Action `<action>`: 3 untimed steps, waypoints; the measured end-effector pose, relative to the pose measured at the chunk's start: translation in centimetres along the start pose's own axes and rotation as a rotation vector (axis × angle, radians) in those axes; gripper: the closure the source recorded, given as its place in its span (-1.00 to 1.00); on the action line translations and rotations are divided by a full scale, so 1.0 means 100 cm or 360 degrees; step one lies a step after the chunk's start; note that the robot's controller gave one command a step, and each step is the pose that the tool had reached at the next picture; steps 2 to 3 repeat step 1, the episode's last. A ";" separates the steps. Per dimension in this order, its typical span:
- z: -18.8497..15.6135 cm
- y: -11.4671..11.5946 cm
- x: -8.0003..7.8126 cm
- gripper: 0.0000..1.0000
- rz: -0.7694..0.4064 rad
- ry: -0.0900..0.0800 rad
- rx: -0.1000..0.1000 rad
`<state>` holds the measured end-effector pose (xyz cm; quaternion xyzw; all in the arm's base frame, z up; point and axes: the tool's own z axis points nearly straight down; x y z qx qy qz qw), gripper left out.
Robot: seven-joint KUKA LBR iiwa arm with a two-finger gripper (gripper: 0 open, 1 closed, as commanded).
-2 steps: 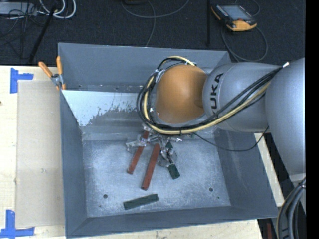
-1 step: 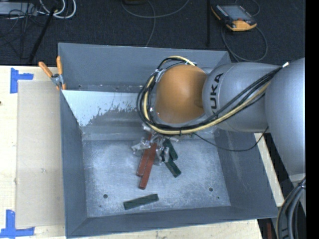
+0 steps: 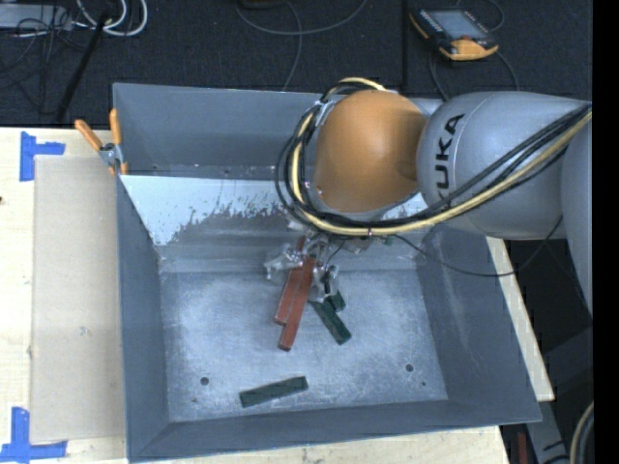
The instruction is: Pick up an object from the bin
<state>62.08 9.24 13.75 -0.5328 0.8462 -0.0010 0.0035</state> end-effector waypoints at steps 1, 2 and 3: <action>-0.066 -0.001 -0.002 1.00 0.0010 -0.0002 0.0002; -0.066 -0.001 -0.002 1.00 0.0010 -0.0002 0.0002; -0.066 -0.001 -0.002 1.00 0.0010 -0.0002 0.0002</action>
Offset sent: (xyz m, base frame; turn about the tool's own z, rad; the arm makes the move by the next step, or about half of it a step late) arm -0.0001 0.0001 0.0621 0.0000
